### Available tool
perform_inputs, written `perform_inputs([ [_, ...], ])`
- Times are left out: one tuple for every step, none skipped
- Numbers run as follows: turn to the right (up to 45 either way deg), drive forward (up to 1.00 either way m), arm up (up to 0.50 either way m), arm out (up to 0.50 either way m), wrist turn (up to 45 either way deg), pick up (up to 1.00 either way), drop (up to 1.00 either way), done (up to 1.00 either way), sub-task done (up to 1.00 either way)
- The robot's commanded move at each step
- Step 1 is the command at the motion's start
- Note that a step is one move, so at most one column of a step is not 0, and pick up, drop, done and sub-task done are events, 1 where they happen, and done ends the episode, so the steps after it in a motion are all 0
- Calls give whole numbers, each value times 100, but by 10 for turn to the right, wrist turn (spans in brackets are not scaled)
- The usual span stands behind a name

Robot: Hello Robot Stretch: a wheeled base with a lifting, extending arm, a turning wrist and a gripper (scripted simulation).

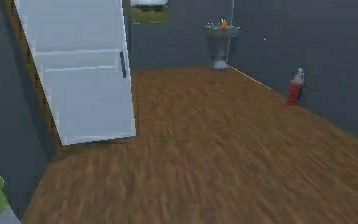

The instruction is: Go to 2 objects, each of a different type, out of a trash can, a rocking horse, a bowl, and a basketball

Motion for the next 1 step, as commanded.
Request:
perform_inputs([
  [450, 0, 0, 0, 0, 0, 0, 0, 0],
])
